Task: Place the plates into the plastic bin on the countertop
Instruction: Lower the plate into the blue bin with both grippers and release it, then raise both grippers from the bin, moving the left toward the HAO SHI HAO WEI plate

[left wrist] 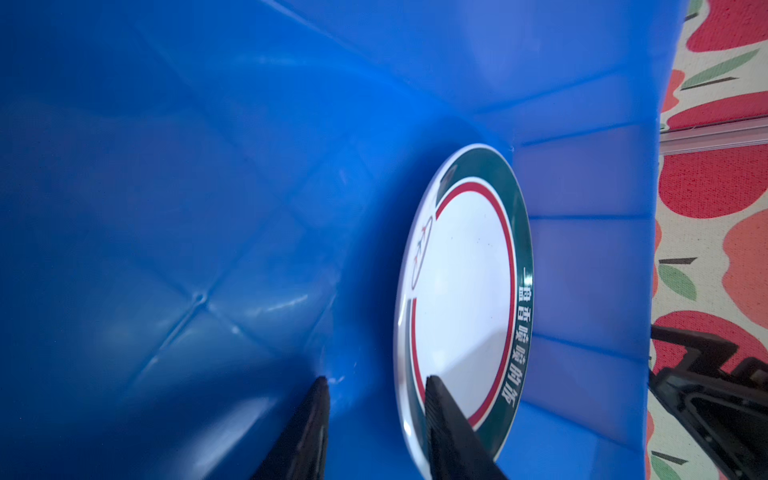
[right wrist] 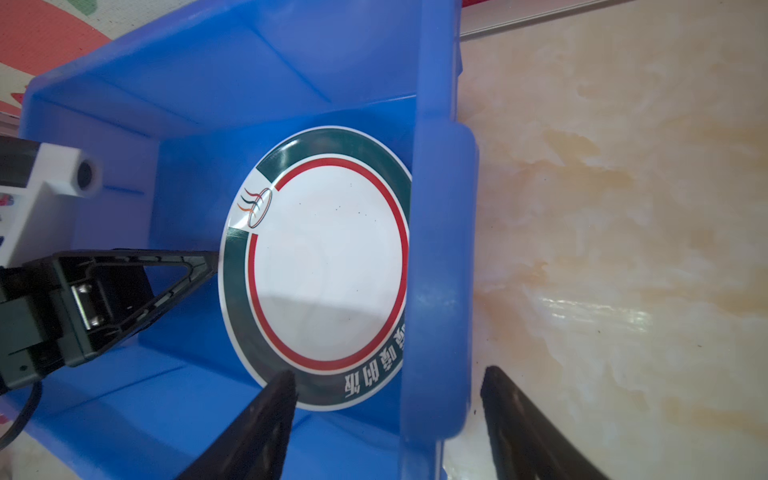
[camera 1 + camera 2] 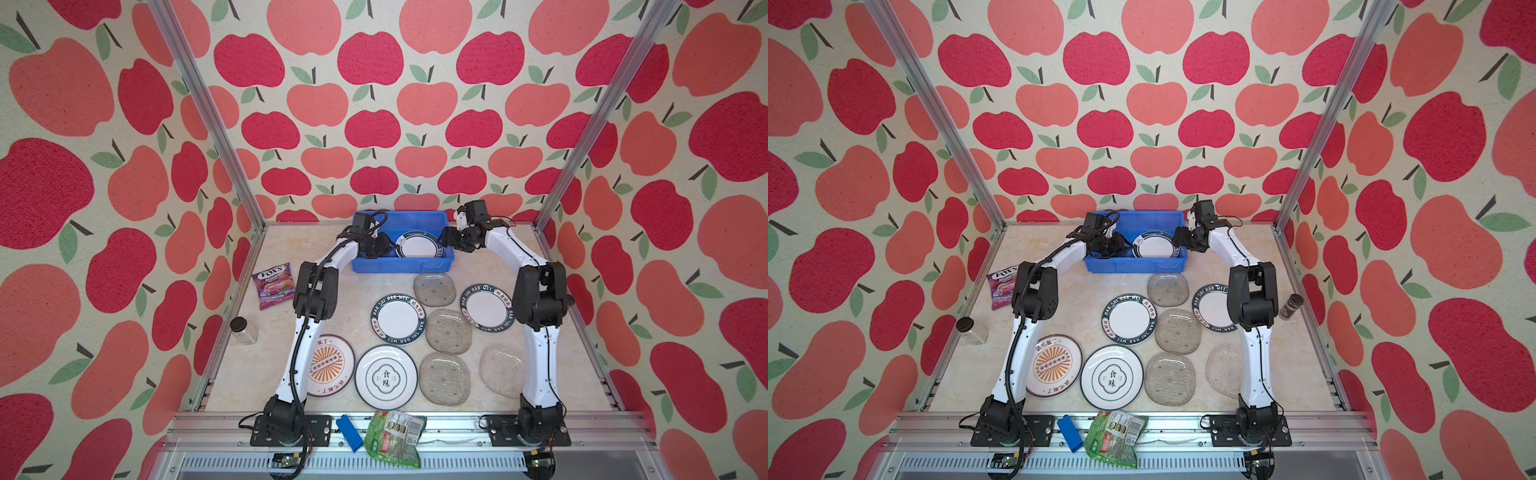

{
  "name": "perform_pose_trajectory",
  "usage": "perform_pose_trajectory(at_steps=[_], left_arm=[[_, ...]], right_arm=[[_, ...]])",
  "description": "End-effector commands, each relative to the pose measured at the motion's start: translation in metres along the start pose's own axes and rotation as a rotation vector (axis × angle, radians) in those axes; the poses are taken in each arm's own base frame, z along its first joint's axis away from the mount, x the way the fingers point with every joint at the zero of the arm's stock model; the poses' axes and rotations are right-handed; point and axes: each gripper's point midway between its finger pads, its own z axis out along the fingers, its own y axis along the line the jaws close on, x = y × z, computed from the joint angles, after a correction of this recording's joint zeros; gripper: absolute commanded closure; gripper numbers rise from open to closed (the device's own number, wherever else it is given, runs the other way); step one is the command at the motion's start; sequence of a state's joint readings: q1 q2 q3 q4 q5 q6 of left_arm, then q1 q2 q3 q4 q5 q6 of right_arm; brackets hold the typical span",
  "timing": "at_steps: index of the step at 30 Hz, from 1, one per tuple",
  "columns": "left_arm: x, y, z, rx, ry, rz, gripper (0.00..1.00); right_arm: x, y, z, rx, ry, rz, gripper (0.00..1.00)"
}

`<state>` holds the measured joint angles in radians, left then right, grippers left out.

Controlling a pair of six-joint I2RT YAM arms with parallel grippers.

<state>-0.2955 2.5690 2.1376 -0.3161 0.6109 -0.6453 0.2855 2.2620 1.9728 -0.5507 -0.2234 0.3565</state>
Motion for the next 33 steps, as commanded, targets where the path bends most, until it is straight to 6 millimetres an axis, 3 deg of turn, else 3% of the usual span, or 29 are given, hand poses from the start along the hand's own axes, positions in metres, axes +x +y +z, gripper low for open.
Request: perform_pose_trajectory(at_steps=[1, 9, 18, 23, 27, 33], left_arm=[[0.0, 0.015, -0.02, -0.03, -0.034, -0.017, 0.59], [0.023, 0.032, -0.061, -0.053, -0.054, -0.038, 0.57], [0.049, 0.044, -0.1, -0.105, -0.069, -0.031, 0.51], [0.052, 0.042, -0.117, -0.133, -0.081, -0.014, 0.48], [0.042, 0.039, -0.13, -0.138, -0.112, -0.002, 0.43], [0.009, 0.019, -0.166, -0.186, -0.197, 0.079, 0.19]], right_arm=[[-0.003, 0.032, 0.004, -0.104, 0.007, -0.044, 0.27], [0.009, 0.075, 0.018, -0.163, 0.05, -0.123, 0.27], [0.057, 0.117, 0.024, -0.235, 0.128, -0.156, 0.27], [0.082, 0.124, 0.022, -0.231, 0.158, -0.166, 0.28], [0.071, 0.123, 0.01, -0.225, 0.115, -0.165, 0.27], [0.02, 0.112, -0.027, -0.193, -0.017, -0.158, 0.25]])
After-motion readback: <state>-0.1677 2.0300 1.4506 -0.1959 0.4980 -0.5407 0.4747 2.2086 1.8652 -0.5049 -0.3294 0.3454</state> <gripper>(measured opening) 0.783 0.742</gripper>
